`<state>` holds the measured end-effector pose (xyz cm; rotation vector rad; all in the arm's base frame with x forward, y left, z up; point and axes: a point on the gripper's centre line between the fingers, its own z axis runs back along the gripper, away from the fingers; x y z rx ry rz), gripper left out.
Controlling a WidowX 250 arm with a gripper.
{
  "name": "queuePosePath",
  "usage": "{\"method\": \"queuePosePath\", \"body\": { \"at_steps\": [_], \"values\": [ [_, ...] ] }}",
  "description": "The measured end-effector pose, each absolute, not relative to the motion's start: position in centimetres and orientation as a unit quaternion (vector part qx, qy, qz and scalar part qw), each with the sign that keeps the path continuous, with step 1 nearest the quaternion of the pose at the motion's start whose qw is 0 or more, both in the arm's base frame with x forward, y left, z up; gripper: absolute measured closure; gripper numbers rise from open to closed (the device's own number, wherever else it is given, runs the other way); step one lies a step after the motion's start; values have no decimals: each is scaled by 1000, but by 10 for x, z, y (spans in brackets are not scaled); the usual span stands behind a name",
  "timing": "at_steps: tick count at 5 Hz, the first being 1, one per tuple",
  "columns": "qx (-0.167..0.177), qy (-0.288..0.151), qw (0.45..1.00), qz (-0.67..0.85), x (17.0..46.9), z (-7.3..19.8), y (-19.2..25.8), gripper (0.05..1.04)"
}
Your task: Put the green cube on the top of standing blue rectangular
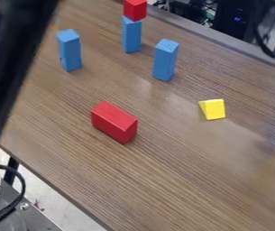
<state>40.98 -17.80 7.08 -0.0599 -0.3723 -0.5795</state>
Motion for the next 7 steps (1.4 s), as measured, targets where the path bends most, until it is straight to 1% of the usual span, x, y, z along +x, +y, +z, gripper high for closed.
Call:
{"method": "queuePosePath", "body": {
  "at_steps": [1,2,3,4,5,6,7],
  "values": [
    [-33,-215,950,-226,397,104,-146,527],
    [-38,-227,959,-167,374,129,-112,528],
    [-19,-232,966,-114,353,138,-88,528],
    [-11,-241,969,-56,347,152,-66,528],
    [-5,-235,972,-11,347,159,-45,528],
    [-9,-251,968,20,357,172,-28,528],
    [-8,-237,971,24,371,162,-17,528]
  ]
}}
